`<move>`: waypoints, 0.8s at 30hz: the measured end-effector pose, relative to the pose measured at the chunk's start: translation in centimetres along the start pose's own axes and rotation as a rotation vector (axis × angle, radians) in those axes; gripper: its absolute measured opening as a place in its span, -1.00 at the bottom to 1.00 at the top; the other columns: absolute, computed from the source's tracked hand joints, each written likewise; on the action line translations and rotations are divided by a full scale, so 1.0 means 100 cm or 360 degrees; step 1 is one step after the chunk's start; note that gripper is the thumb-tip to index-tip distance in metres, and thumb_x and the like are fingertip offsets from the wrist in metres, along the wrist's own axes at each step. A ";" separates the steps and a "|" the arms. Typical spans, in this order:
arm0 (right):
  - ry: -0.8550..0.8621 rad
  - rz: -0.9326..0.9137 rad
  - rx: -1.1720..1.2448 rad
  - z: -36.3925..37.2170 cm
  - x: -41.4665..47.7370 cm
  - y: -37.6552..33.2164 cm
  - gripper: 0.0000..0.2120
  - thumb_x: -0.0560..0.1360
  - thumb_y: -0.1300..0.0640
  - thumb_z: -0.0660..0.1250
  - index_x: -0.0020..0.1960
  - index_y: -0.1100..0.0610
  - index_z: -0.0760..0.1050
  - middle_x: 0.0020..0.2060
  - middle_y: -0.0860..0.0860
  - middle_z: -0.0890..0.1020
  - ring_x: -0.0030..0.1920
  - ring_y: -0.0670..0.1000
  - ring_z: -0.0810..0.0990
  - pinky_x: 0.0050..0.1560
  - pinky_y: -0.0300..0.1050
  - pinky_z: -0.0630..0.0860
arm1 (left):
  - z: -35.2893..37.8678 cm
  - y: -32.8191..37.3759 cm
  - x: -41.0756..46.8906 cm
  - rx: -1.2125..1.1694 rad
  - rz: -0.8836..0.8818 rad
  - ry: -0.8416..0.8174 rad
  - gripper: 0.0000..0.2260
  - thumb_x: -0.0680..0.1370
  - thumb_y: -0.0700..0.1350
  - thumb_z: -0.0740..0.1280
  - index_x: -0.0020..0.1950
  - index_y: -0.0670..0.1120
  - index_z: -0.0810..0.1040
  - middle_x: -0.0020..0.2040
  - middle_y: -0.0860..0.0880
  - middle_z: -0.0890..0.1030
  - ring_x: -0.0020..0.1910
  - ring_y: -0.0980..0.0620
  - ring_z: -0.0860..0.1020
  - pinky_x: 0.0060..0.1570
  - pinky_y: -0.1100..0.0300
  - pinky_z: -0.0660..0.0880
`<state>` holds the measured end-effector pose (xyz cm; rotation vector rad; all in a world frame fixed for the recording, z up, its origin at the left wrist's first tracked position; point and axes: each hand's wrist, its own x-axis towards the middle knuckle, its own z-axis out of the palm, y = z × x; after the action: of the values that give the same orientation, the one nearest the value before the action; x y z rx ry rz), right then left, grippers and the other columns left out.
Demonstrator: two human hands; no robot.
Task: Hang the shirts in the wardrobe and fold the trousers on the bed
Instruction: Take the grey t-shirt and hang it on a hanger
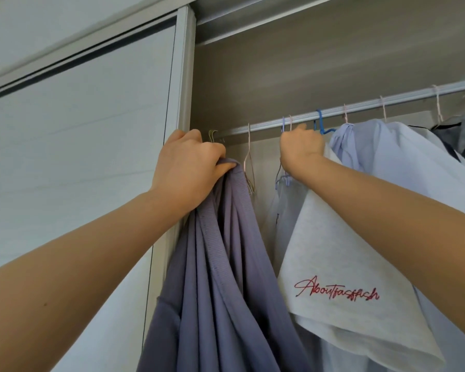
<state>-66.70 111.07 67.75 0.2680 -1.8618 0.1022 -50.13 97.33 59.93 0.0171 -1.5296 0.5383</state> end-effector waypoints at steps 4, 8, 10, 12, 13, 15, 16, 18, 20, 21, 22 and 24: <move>-0.0093 0.0012 0.0045 0.010 0.004 -0.005 -0.72 0.54 0.32 0.23 0.22 0.20 0.53 0.13 0.14 0.60 0.13 0.18 0.57 -0.07 -0.08 0.33 | 0.002 -0.001 0.000 -0.0001 0.0024 -0.0008 -0.67 0.60 0.16 0.21 -0.01 -0.01 0.66 -0.16 -0.08 0.61 -0.07 -0.07 0.48 0.05 0.08 0.31; -0.0179 0.0044 0.0074 0.015 0.001 -0.010 -0.74 0.54 0.29 0.24 0.21 0.17 0.53 0.11 0.12 0.60 0.12 0.14 0.57 -0.06 -0.09 0.36 | 0.004 -0.002 -0.001 0.0014 0.0057 0.0027 -0.67 0.58 0.16 0.21 -0.06 -0.01 0.67 -0.21 -0.09 0.61 -0.11 -0.09 0.51 0.02 0.05 0.34; -0.0197 0.0039 0.0078 0.016 -0.001 -0.011 -0.75 0.53 0.30 0.26 0.18 0.18 0.55 0.08 0.12 0.61 0.08 0.13 0.58 -0.12 -0.09 0.38 | 0.004 -0.002 -0.001 0.0032 0.0071 0.0025 -0.66 0.57 0.16 0.21 -0.09 -0.01 0.68 -0.24 -0.08 0.61 -0.14 -0.09 0.51 0.00 0.05 0.35; -0.0211 0.0043 0.0101 0.016 -0.002 -0.010 -0.75 0.53 0.32 0.26 0.18 0.20 0.55 0.09 0.13 0.60 0.08 0.14 0.58 -0.15 -0.09 0.39 | 0.004 -0.002 -0.001 0.0051 0.0086 0.0030 -0.67 0.57 0.15 0.22 -0.12 -0.02 0.67 -0.27 -0.07 0.59 -0.17 -0.08 0.51 -0.03 0.05 0.35; -0.0232 0.0040 0.0119 0.016 -0.002 -0.011 -0.75 0.53 0.31 0.25 0.18 0.20 0.54 0.11 0.14 0.59 0.09 0.14 0.58 -0.16 -0.08 0.39 | 0.004 -0.002 0.000 0.0063 0.0094 0.0045 -0.68 0.56 0.14 0.24 -0.15 -0.02 0.67 -0.30 -0.07 0.58 -0.20 -0.08 0.51 -0.05 0.06 0.36; -0.0276 0.0045 0.0200 0.017 -0.002 -0.013 -0.77 0.53 0.27 0.24 0.16 0.20 0.55 0.12 0.14 0.58 0.08 0.15 0.58 -0.17 -0.07 0.39 | 0.005 -0.002 0.000 0.0086 0.0114 0.0081 -0.72 0.55 0.12 0.29 -0.21 -0.02 0.66 -0.35 -0.07 0.56 -0.25 -0.08 0.50 -0.10 0.07 0.37; -0.0285 0.0048 0.0255 0.017 -0.002 -0.014 -0.78 0.53 0.26 0.23 0.14 0.20 0.55 0.09 0.14 0.59 0.06 0.16 0.58 -0.18 -0.07 0.39 | 0.005 -0.002 0.000 0.0098 0.0122 0.0091 -0.73 0.54 0.11 0.31 -0.23 -0.02 0.66 -0.37 -0.06 0.55 -0.27 -0.08 0.49 -0.11 0.07 0.37; -0.0289 0.0045 0.0343 0.014 -0.001 -0.016 -0.79 0.53 0.25 0.21 0.09 0.22 0.56 0.06 0.15 0.60 0.03 0.17 0.59 -0.18 -0.06 0.40 | 0.005 -0.002 0.000 0.0109 0.0139 0.0095 -0.74 0.53 0.11 0.34 -0.24 -0.01 0.66 -0.38 -0.06 0.54 -0.28 -0.08 0.50 -0.12 0.07 0.39; -0.0272 0.0052 0.0407 0.008 0.001 -0.017 -0.80 0.52 0.26 0.20 0.06 0.22 0.56 0.05 0.15 0.60 0.02 0.17 0.58 -0.18 -0.06 0.41 | 0.005 -0.003 0.001 0.0100 0.0157 0.0094 -0.75 0.53 0.11 0.35 -0.23 -0.01 0.66 -0.38 -0.05 0.55 -0.28 -0.07 0.50 -0.12 0.06 0.40; -0.0257 0.0060 0.0428 0.004 0.002 -0.017 -0.79 0.51 0.26 0.20 0.06 0.22 0.56 0.05 0.15 0.61 0.02 0.17 0.58 -0.17 -0.06 0.41 | 0.005 -0.003 0.001 0.0100 0.0162 0.0093 -0.75 0.53 0.11 0.35 -0.22 -0.01 0.66 -0.37 -0.05 0.56 -0.28 -0.07 0.51 -0.12 0.06 0.40; -0.0242 0.0068 0.0439 0.000 0.003 -0.017 -0.78 0.51 0.27 0.20 0.08 0.22 0.56 0.05 0.15 0.61 0.02 0.18 0.58 -0.17 -0.06 0.42 | 0.005 -0.003 0.002 0.0109 0.0169 0.0094 -0.75 0.53 0.11 0.35 -0.22 -0.01 0.66 -0.37 -0.04 0.56 -0.28 -0.06 0.51 -0.11 0.06 0.40; -0.0203 0.0084 0.0440 -0.005 0.004 -0.018 -0.75 0.50 0.28 0.20 0.14 0.24 0.54 0.06 0.16 0.61 0.04 0.19 0.58 -0.16 -0.05 0.45 | 0.006 -0.004 0.001 0.0126 0.0184 0.0090 -0.75 0.53 0.12 0.35 -0.23 0.00 0.66 -0.38 -0.04 0.55 -0.29 -0.06 0.50 -0.12 0.06 0.40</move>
<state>-65.95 109.32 68.20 0.4241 -1.9813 0.3880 -50.60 96.82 60.21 -0.0258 -1.4593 0.6858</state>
